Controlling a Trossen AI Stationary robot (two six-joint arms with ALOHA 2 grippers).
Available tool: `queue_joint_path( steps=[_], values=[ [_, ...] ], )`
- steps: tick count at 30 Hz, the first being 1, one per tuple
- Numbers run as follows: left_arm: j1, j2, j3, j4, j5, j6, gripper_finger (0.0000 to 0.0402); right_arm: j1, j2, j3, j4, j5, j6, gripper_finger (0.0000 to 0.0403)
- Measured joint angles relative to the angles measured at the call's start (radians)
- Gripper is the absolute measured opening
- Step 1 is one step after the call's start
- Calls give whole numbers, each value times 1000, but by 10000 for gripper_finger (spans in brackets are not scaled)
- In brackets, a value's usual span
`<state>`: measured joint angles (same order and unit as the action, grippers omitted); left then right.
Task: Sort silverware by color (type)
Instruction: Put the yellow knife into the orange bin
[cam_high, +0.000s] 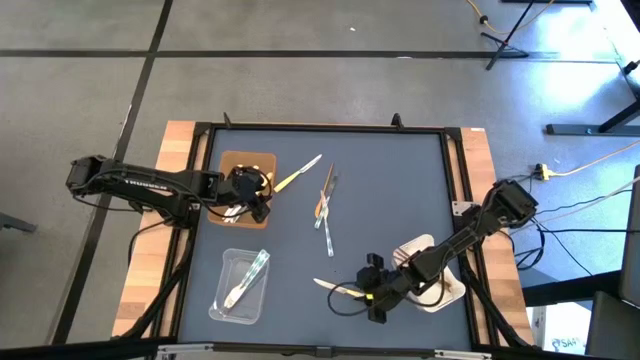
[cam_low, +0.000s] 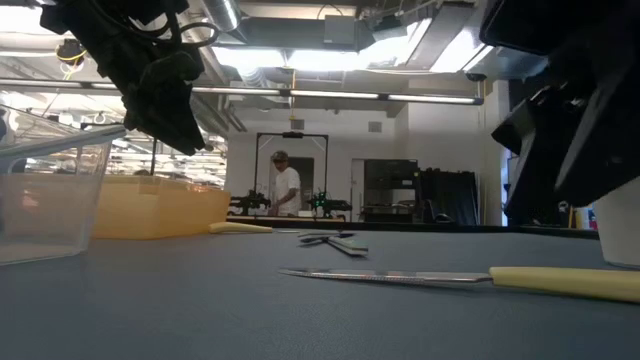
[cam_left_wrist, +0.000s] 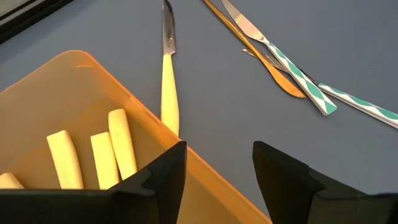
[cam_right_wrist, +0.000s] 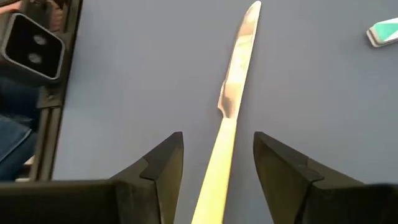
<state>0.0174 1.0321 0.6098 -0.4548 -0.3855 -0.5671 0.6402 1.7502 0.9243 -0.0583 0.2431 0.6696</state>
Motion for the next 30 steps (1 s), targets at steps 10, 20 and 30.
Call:
queue_joint_path(
  steps=[10, 20, 30],
  values=[
    [0, 0, 0, 0, 0, 0, 179, 10, 12, 1, 9, 36, 5, 181],
    [0, 0, -1, 2, 0, 1, 179, 21, 87, 1, 8, 39, 12, 181],
    [0, 0, -1, 3, -1, 2, 179, 21, 100, 1, 9, 57, 7, 181]
  ],
)
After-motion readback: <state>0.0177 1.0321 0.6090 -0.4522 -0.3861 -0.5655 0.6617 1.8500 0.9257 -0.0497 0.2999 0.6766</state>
